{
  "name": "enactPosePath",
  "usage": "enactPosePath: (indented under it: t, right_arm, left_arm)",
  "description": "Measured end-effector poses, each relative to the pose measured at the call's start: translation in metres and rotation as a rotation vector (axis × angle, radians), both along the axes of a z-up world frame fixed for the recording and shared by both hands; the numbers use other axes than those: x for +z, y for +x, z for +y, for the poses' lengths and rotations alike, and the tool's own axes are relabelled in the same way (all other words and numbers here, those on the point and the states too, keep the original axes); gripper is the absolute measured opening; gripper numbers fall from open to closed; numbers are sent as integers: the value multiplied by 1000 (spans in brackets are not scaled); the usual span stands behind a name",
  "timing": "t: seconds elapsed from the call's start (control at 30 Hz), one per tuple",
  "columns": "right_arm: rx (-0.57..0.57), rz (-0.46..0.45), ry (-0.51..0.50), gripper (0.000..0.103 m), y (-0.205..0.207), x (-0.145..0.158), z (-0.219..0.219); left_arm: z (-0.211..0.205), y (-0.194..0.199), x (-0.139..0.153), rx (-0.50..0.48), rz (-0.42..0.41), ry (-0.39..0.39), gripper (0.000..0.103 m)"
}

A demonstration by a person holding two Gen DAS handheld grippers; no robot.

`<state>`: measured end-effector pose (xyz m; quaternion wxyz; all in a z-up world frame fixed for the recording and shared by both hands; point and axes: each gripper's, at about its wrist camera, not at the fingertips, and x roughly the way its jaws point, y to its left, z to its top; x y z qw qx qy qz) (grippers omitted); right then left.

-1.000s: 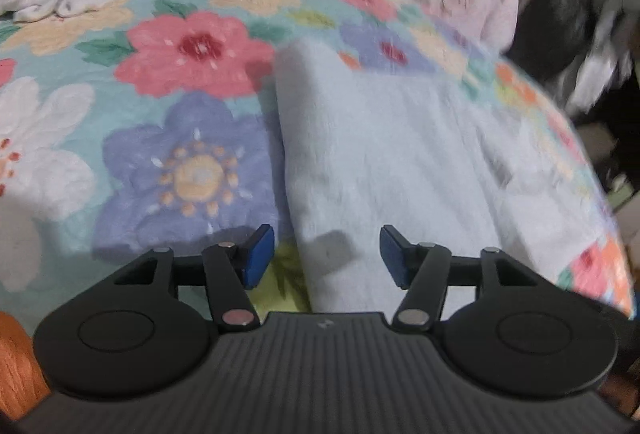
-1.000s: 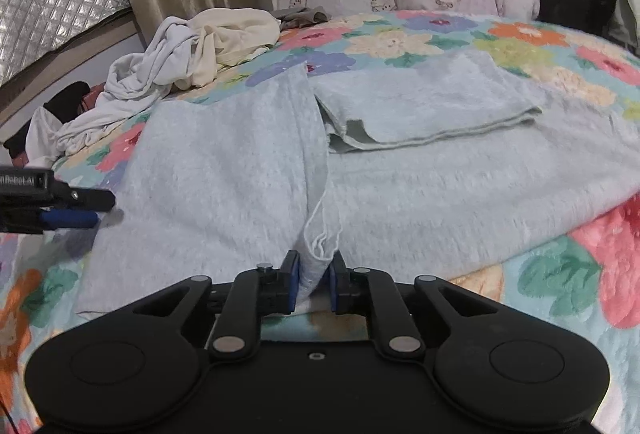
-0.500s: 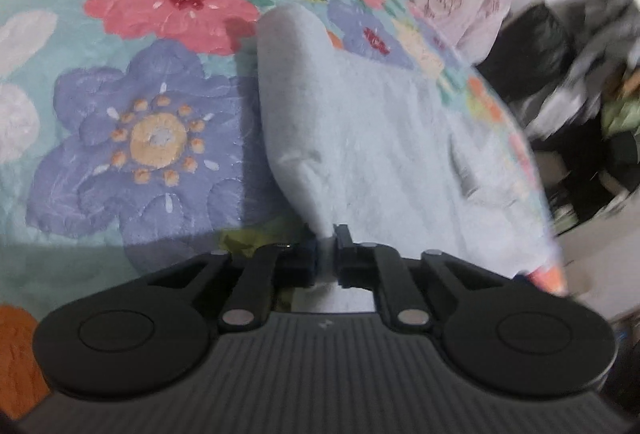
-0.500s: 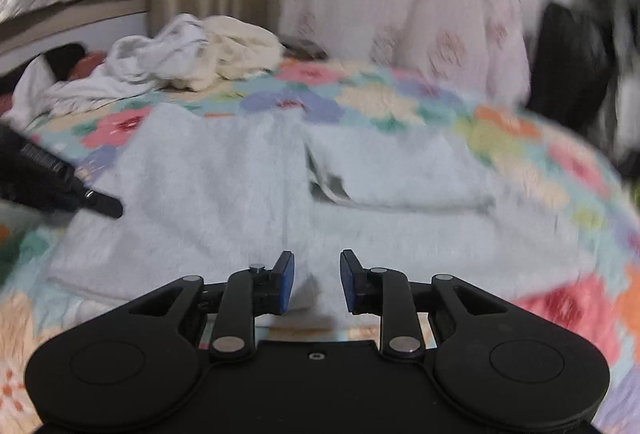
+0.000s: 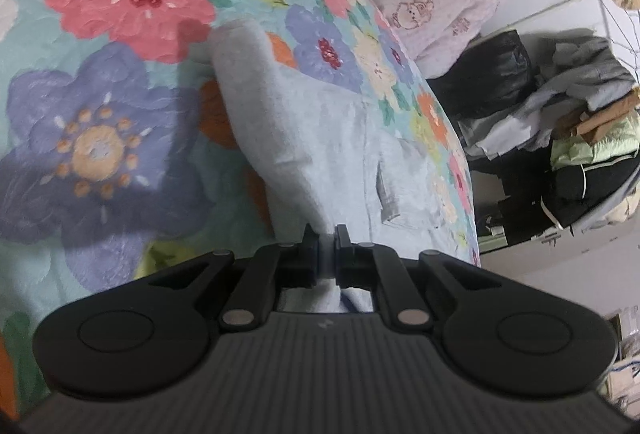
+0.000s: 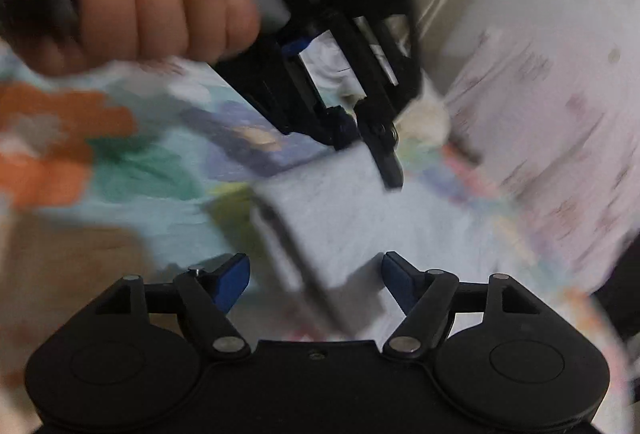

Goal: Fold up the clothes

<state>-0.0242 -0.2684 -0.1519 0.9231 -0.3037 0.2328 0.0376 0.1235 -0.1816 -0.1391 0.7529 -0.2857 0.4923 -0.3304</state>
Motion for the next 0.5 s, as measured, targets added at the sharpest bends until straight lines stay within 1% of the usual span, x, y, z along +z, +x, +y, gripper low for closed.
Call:
enactPosePath:
  t: [0.03, 0.07, 0.1, 0.13, 0.17, 0.2, 0.23, 0.27, 0.3, 0.37, 0.4, 0.43, 0.47, 0.5]
  right_arm:
    - [-24, -27, -20, 68, 7, -1, 1]
    - [-41, -29, -15, 50, 13, 0, -1]
    - [-59, -21, 8, 39, 19, 3, -4]
    - [-79, -5, 53, 21, 22, 7, -10]
    - [-93, 3, 92, 14, 23, 11, -14]
    - [-100, 5, 118, 13, 23, 14, -18]
    - [-103, 7, 136, 12, 21, 17, -21]
    - [-100, 8, 142, 12, 19, 20, -22]
    - [-94, 14, 156, 12, 16, 22, -24]
    - [-80, 40, 201, 11, 13, 26, -28]
    - [-76, 49, 222, 11, 13, 28, -31]
    - [-72, 59, 248, 12, 13, 30, -33]
    - [-67, 71, 277, 12, 12, 32, -36]
    - [-66, 80, 307, 12, 13, 34, -38]
  left_arm:
    - [-1, 1, 1, -12, -15, 10, 7]
    - [0, 1, 1, -14, -22, 16, 7]
    - [1, 2, 1, -17, -29, 22, 8]
    - [5, 3, 0, -13, -29, 13, 10]
    - [10, 3, -1, -7, -27, 0, 15]
    - [16, 6, -3, 11, -17, -18, 26]
    - [22, 9, -4, 36, -9, -29, 33]
    - [29, 12, -6, 82, -5, -30, 51]
    - [35, 16, -9, 128, 0, -31, 59]
    - [40, 28, -16, 178, 35, -59, 64]
    - [40, 38, -24, 181, 72, -99, 67]
    - [38, 47, -31, 182, 108, -137, 69]
    - [32, 54, -36, 159, 120, -154, 73]
    - [25, 62, -42, 136, 132, -172, 74]
